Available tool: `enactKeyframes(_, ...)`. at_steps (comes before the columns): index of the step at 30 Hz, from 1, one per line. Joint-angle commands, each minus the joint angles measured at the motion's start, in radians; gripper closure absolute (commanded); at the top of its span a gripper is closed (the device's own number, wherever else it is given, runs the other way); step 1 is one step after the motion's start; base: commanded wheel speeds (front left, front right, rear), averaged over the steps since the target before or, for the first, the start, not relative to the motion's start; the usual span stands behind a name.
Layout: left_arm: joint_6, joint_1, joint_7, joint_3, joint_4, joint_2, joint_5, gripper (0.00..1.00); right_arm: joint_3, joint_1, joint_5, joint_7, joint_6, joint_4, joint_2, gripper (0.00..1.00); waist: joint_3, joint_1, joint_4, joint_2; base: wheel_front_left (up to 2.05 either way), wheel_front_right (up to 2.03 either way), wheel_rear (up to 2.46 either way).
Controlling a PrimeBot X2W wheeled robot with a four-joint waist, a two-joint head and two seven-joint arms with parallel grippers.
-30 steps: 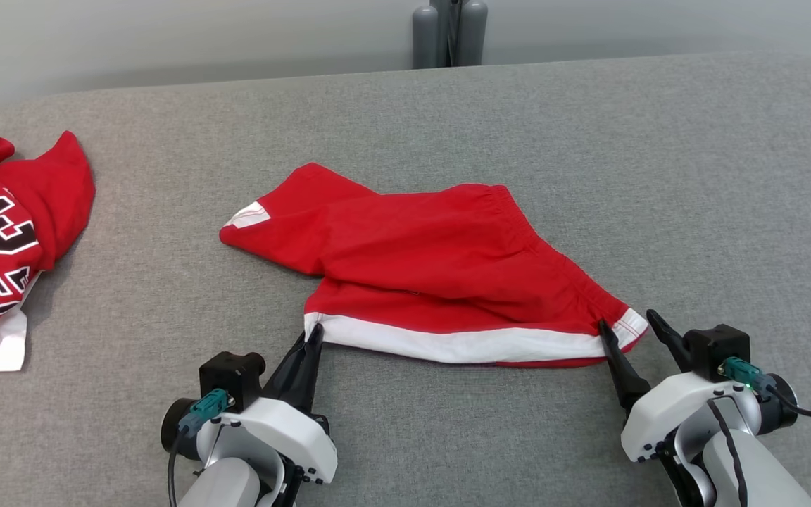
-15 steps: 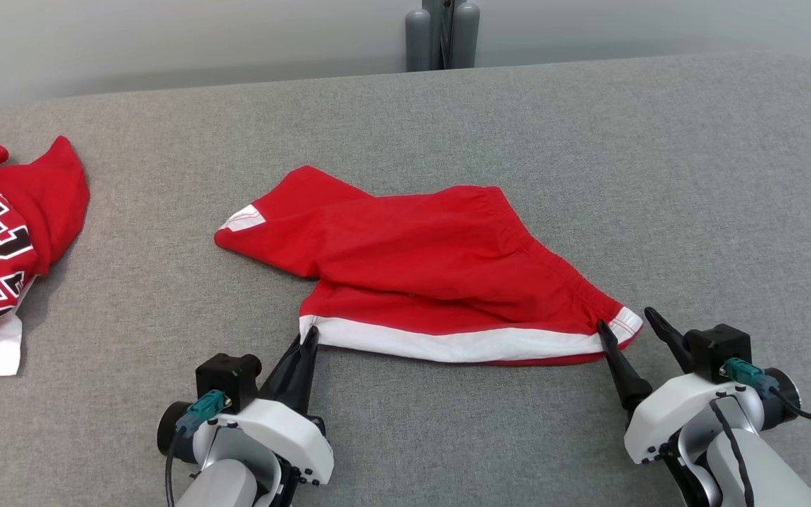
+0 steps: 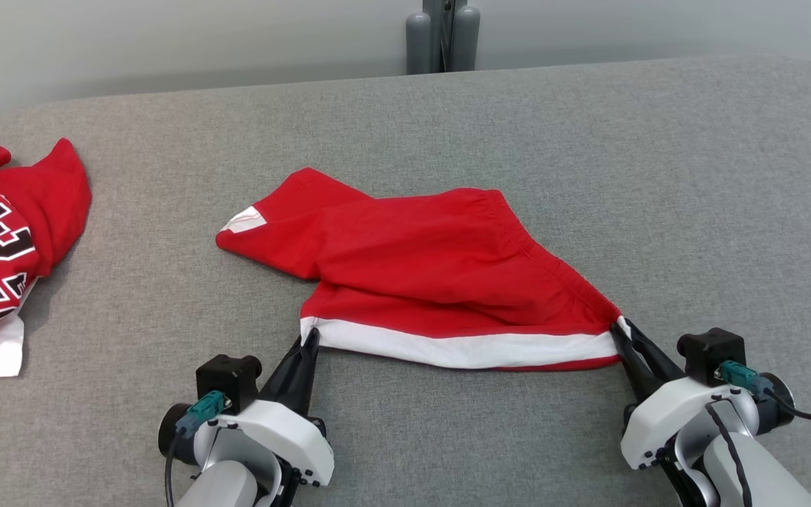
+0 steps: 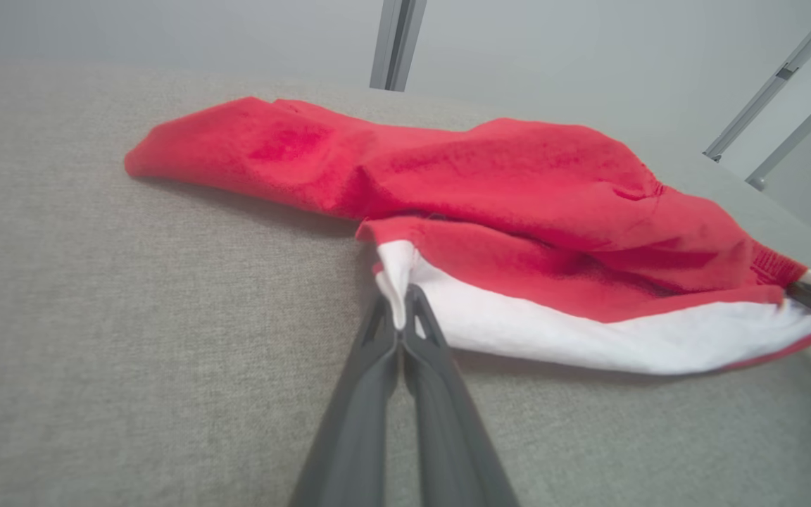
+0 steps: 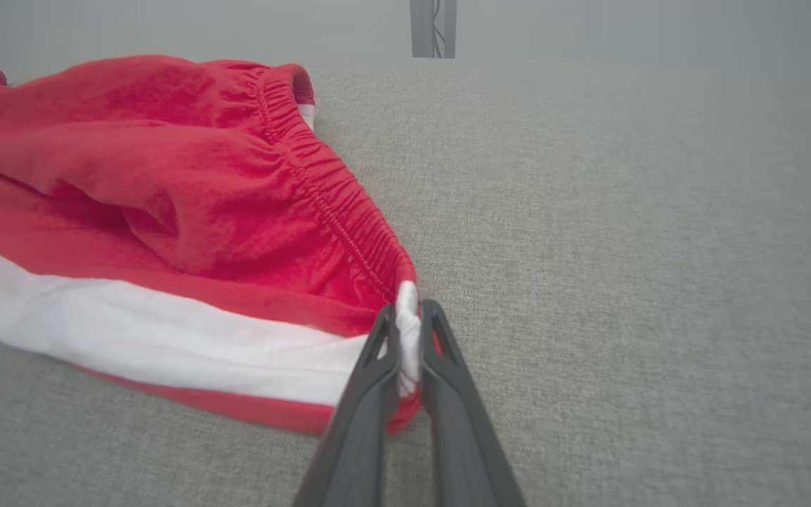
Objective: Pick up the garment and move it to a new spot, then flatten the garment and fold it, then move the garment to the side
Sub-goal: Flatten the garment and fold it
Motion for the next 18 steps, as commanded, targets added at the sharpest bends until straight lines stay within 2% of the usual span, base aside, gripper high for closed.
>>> enactKeyframes(1,0.005,-0.016,-0.005,0.003,0.0,0.006,-0.006,1.0,-0.002,0.003,0.009,-0.003,0.0,-0.003,-0.01,1.0,-0.003,0.0,-0.001,0.0,0.0,0.0,0.0)
enactKeyframes(8,0.009,-0.016,-0.014,0.015,-0.013,0.006,-0.015,1.0,-0.005,0.014,0.092,0.002,0.0,-0.043,0.004,1.0,-0.02,0.0,-0.003,0.0,0.0,0.0,0.0)
enactKeyframes(12,0.01,-0.016,-0.019,0.026,-0.026,0.011,-0.02,1.0,0.011,0.019,0.287,0.085,0.001,-0.131,0.013,1.0,-0.04,0.0,-0.004,0.0,0.0,0.0,0.0)
enactKeyframes(18,0.01,-0.024,-0.024,0.049,-0.058,0.022,-0.032,1.0,-0.017,0.004,0.536,0.196,0.001,-0.293,-0.046,1.0,-0.075,0.0,-0.005,0.0,0.0,0.0,0.0)
